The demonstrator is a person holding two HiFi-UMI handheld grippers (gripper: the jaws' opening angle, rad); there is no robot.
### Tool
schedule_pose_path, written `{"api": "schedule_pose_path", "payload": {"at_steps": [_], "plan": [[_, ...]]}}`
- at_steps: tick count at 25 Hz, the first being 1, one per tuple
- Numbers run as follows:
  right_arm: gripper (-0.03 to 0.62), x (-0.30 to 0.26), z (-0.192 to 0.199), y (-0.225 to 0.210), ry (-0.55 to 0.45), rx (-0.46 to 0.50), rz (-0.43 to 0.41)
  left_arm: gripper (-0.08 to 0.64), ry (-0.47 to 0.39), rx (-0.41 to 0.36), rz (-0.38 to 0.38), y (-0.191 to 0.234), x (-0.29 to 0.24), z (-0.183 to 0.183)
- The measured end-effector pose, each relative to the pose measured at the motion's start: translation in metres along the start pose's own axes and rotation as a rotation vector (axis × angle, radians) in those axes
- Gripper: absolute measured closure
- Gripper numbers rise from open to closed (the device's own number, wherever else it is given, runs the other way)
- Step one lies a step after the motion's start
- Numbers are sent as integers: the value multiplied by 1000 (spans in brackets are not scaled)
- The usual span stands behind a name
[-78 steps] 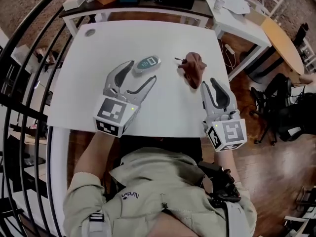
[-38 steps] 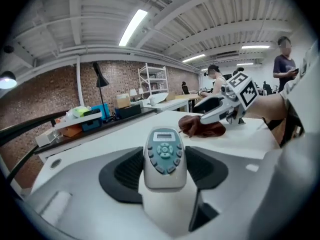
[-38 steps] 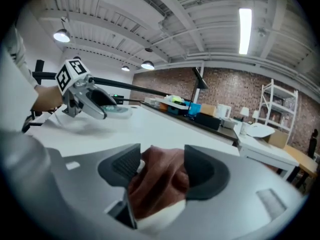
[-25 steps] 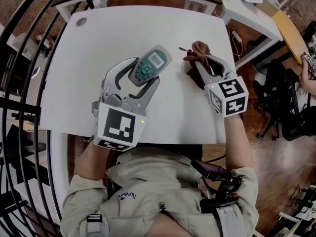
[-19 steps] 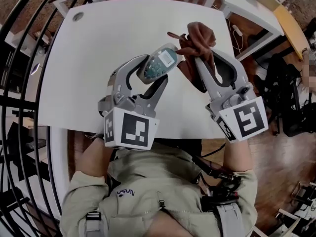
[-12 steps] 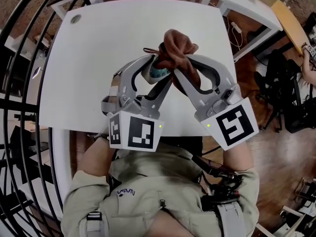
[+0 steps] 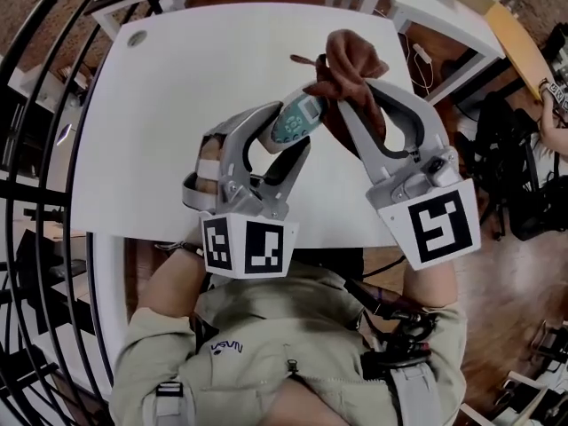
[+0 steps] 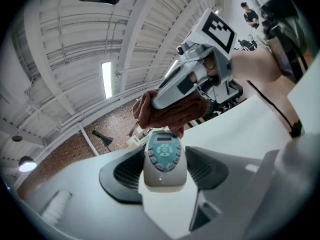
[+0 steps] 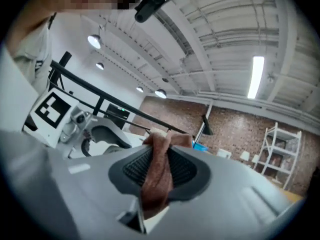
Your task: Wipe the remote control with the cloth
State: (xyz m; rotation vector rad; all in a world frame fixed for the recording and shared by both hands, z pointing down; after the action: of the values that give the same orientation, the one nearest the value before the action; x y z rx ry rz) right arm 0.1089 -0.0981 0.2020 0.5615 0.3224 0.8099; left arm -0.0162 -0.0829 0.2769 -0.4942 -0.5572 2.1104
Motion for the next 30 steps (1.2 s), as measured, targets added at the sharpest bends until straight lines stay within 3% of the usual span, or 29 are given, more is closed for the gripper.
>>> {"api": "schedule_pose_path", "payload": {"at_steps": [3,7,10,14,16,20,22,25,27,30], "plan": [[509,-12,-4,23,-1,20,-92,285,2,-44,-7,-4,-2,-2],[511,-18,-11,55,-53,-96,-277,285,9,-10,-28,2,-2,4],[512,-7,-12,42,-68,-126,-200,285,-42,122,1,14,2,3],[511,3,-4,10,-6,-15,7,285,-98,204,15,30,9,-1],[511,1,-2,15,-2,-13,-19,285,-110,222,23,32,10,-2],[512,-5,-9,44,-49,-77,-197,287,-133,254,39,34,10,-1],[512,-1,-10,37,-88,-140,-183,287,-180,364,58,39,11,1],[511,13,-6,8,-162,-175,3,287,-252,655,98,56,14,9],[512,17,2,-4,-166,-164,103,287,-281,782,128,69,15,18],[511,9,12,-3,-153,-144,118,287,-303,968,195,77,12,20]]}}
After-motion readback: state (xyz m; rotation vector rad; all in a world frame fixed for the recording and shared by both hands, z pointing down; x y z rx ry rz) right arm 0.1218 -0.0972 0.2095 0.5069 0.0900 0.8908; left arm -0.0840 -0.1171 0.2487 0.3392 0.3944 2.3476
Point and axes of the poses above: the fingertips, and each gripper's own axes: x backward along the fingers, y to its left, z out of its underside, the point moved 8 cm from there along x, backward along the fingers, and after that the axes turned 8 degrees about x, right-handed, at the moved point
